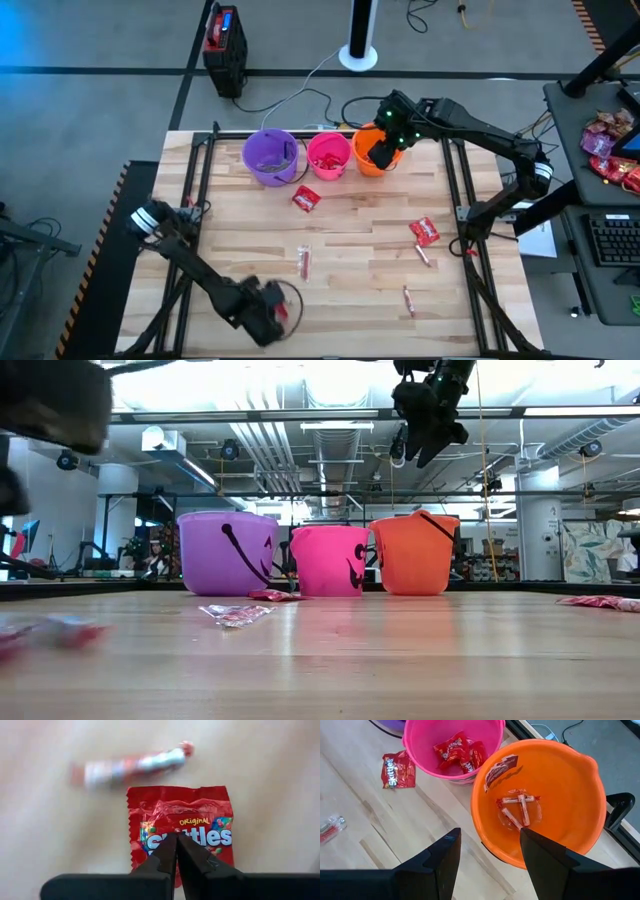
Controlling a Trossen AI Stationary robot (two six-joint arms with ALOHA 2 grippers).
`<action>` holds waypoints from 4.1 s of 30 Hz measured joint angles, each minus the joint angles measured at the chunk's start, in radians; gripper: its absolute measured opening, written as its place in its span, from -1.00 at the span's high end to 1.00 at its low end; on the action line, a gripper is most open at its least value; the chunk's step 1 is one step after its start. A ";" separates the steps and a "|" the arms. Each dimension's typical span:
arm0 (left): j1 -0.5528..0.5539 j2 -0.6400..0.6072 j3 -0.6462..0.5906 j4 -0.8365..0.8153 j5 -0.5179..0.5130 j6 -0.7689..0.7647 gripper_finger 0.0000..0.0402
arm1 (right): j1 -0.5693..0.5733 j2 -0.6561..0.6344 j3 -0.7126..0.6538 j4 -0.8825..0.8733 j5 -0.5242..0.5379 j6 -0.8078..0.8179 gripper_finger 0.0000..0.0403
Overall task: Sort candy by brand, put in halloween buckets
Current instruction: Put the red candy pack into the pink bucket
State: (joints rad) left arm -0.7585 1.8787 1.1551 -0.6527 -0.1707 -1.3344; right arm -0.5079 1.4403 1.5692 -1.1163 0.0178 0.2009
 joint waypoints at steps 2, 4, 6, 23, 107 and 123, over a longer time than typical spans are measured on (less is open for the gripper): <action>0.005 -0.040 -0.012 -0.113 -0.052 0.008 1.00 | 0.000 0.000 0.000 0.000 0.000 0.009 0.03; 0.005 -0.087 -0.014 -0.120 -0.078 0.074 1.00 | 0.000 0.000 0.000 0.001 0.000 0.008 0.03; 0.004 -0.147 -0.008 -0.108 -0.077 0.144 1.00 | 0.000 0.000 0.000 0.001 0.000 0.008 0.03; 0.280 -0.689 -0.193 -0.163 -0.049 0.056 1.00 | 0.002 0.000 -0.006 0.006 0.000 0.000 0.03; 0.376 -0.766 -0.500 0.124 0.180 0.606 1.00 | 0.002 0.001 -0.037 0.045 0.009 0.127 0.03; 1.015 -0.536 0.058 0.136 -0.021 1.058 1.00 | 0.002 -0.013 -0.037 0.044 0.007 0.043 0.03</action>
State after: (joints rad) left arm 0.2565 1.3431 1.2134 -0.5163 -0.1920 -0.2759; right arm -0.5064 1.4272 1.5322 -1.0719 0.0249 0.2435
